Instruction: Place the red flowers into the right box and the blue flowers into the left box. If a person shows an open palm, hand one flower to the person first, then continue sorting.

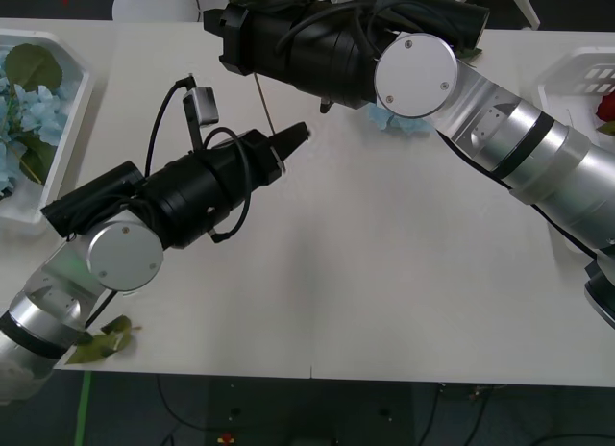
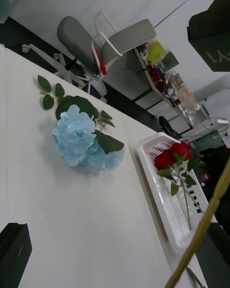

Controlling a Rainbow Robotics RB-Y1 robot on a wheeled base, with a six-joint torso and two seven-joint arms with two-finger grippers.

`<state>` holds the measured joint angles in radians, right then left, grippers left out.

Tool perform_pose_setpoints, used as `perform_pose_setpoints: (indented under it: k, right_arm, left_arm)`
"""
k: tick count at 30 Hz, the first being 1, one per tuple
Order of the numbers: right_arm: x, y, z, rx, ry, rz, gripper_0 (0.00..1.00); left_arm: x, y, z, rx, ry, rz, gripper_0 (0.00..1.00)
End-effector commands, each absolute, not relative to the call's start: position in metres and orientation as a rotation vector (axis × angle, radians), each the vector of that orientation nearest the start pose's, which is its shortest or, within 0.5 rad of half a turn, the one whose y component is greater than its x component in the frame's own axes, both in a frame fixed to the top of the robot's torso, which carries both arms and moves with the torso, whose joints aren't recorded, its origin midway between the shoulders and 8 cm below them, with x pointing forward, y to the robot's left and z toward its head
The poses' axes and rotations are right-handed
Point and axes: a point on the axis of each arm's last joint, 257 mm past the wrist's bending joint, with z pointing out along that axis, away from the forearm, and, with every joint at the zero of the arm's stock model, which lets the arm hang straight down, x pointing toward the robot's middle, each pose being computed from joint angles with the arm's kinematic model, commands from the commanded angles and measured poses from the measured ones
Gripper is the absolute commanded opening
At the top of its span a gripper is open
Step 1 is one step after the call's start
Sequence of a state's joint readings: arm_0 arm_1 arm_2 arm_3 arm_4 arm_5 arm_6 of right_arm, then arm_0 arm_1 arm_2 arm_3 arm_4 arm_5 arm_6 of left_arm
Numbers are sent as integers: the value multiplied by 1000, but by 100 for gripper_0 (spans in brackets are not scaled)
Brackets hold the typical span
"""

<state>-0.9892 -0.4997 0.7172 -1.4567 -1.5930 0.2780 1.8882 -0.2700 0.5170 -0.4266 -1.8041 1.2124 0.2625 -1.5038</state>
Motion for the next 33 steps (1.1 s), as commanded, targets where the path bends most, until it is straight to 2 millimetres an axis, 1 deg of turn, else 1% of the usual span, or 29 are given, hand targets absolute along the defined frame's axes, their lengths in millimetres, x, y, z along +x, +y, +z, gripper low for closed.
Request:
perform_pose_setpoints:
  k: [1,10,11,12,13,14,16,22,33]
  right_arm:
    - [528,139,33,-692,1446,1031,0]
    - [529,139,34,-688,1444,1030,0]
    - [529,138,34,-687,1444,1030,0]
    - [529,138,34,-688,1444,1029,0]
    - [529,138,34,-686,1443,1029,0]
    - [529,138,35,-684,1442,1030,0]
    - [529,138,35,-685,1442,1028,0]
    - [529,138,35,-684,1442,1030,0]
    - [530,137,34,-683,1444,1028,0]
  left_arm:
    - [520,18,-88,98,1597,-1097,100]
    - [525,11,-79,103,1582,-1103,100]
    - [525,10,-78,101,1581,-1107,91]
    - [525,10,-78,101,1581,-1107,79]
    - [526,10,-78,102,1581,-1106,47]
    - [527,10,-79,100,1583,-1106,28]
    - [529,9,-78,98,1582,-1107,0]
    - [535,7,-79,91,1587,-1104,0]
    - [536,6,-77,90,1584,-1111,0]
